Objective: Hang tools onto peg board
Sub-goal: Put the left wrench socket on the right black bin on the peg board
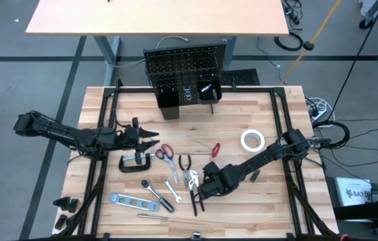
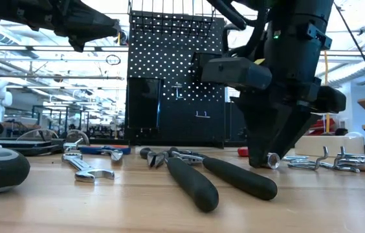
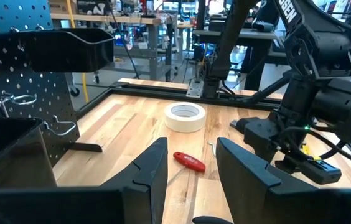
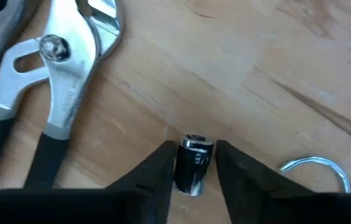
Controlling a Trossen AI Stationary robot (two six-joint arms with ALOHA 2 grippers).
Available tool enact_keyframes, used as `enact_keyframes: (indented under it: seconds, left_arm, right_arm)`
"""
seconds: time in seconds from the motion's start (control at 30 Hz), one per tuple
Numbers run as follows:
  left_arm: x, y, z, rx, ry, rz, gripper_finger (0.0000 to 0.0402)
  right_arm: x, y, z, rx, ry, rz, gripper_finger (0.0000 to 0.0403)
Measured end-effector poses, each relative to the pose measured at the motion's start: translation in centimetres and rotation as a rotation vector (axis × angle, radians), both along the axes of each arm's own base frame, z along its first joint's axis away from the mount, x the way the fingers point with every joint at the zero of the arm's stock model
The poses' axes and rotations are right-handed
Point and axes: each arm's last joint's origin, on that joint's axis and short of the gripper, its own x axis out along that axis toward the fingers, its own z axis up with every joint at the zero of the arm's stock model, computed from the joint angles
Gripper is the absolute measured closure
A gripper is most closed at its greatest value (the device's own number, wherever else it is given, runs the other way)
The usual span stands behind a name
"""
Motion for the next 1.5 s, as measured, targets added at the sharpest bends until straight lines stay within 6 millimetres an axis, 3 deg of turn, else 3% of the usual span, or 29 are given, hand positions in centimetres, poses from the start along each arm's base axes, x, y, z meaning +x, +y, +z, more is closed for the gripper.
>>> enact_keyframes:
  seconds: [0.17,0.37,0.6,0.83,1.1,1.23,1.5]
  left_arm:
    - [0.0,0.0,0.0,0.002,0.002,0.0,0.027]
    - [0.0,0.0,0.0,0.003,0.003,0.0,0.027]
    - [0.0,0.0,0.0,-0.001,0.002,0.0,0.027]
    - [0.0,0.0,0.0,-0.001,0.002,0.0,0.027]
    - [0.0,0.0,0.0,-0.001,0.002,0.0,0.027]
    - [0.0,0.0,0.0,0.0,0.002,0.0,0.027]
    - [0.0,0.0,0.0,0.004,0.003,0.0,0.027]
  right_arm:
    - [-0.5,-0.2,0.9,-0.01,0.011,0.023,0.0355]
    - [-1.0,-0.6,4.1,-0.054,-0.076,0.052,0.0355]
    - [-1.3,-3.3,8.5,-0.128,-0.191,0.081,0.035]
    - [-2.4,-8.3,14.1,-0.252,-0.326,0.102,0.0351]
    - [-5.3,-15.3,20.8,-0.373,-0.518,0.031,0.0351]
    - [-6.4,-18.6,22.4,-0.386,-0.579,-0.002,0.0351]
    - [-6.4,-23.6,24.5,-0.434,-0.593,-0.027,0.0351]
